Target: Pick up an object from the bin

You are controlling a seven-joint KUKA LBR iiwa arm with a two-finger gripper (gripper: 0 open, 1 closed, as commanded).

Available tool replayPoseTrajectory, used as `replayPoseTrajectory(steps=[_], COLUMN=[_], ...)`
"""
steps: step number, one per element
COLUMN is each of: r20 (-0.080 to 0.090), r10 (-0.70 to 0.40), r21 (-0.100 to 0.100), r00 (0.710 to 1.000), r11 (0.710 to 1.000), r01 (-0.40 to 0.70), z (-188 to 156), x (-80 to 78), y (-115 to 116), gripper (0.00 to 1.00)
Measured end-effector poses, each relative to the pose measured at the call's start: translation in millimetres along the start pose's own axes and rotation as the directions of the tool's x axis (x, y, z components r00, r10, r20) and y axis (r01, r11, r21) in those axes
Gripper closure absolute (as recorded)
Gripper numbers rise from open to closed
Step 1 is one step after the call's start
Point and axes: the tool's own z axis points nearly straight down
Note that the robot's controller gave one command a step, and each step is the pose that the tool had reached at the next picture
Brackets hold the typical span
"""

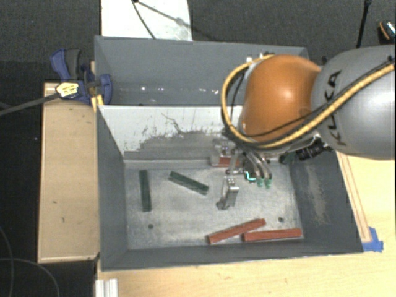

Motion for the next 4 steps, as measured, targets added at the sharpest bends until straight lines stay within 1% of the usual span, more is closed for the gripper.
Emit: replayPoseTrajectory(steps=[1,2,3,4], r20=[0.001,0.001,0.005,0.018], r10=[0.206,0.158,0.163,0.133], r21=[0.0,0.001,-0.001,-0.004], r00=[0.979,0.987,0.987,0.991], r11=[0.979,0.987,0.987,0.991], r01=[-0.206,-0.158,-0.163,-0.133], z=[88,148,145,-27], x=[-30.3,-42.3,-43.4,-63.1], y=[16,30,29,6], gripper=[0.0,0.0,1.0,1.0])
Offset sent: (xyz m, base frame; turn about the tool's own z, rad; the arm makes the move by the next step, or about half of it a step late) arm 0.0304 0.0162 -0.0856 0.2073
